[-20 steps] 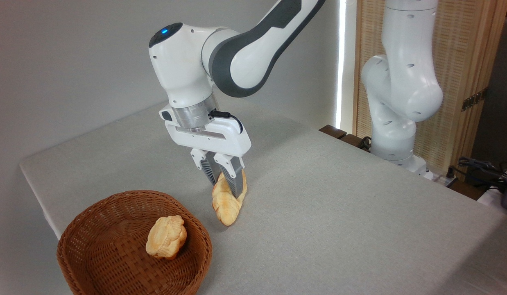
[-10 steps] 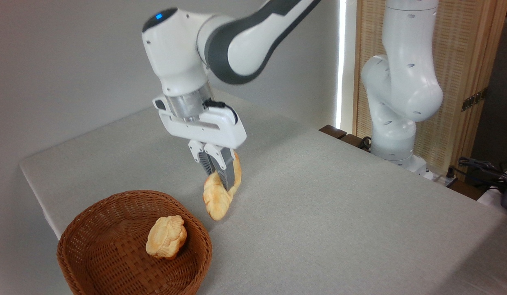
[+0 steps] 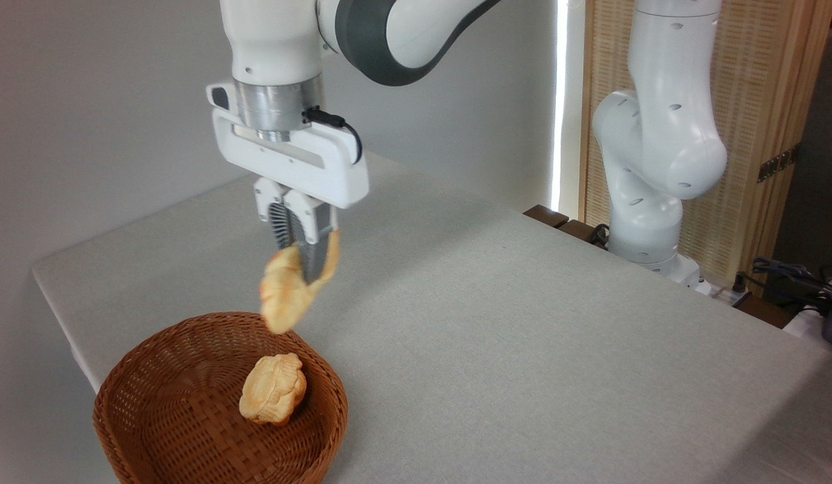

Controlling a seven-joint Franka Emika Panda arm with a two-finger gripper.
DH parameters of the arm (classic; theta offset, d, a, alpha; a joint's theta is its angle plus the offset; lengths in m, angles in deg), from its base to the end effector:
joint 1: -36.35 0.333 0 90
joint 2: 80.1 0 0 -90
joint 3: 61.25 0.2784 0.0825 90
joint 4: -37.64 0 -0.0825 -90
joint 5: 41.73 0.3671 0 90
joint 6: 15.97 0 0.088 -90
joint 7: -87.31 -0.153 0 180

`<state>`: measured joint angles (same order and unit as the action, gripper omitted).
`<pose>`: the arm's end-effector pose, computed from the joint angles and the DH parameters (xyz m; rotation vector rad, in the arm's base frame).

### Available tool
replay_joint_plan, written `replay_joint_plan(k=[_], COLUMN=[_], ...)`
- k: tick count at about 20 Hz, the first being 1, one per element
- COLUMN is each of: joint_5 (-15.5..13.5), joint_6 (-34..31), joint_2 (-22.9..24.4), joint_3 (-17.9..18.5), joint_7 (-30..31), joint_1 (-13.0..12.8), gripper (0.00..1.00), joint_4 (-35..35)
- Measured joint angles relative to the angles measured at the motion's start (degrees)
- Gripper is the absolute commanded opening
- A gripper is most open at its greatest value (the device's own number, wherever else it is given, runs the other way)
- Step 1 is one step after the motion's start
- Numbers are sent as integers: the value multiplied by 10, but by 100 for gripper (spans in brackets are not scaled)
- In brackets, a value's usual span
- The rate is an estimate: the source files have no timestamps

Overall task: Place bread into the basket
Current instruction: 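Lift the croissant bread and carry it over the wicker basket, then open the gripper to drop the croissant into the basket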

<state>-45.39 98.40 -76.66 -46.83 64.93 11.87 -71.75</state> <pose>0.5417 -0.1012 0.4551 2.9610 -0.8249 0.2342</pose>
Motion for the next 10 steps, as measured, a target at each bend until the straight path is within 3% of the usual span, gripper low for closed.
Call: replay_joint_plan(k=[1,3,4,10], joint_5=[-3,-5,-5,-5], joint_6=[25,63,81,173], joint_2=[-3,-12,-17,-42], joint_3=[0,0,0,0], joint_7=[0,0,0,0], joint_1=[0,0,0,-1], gripper=[44,90,100,100], joint_4=[0,0,0,1])
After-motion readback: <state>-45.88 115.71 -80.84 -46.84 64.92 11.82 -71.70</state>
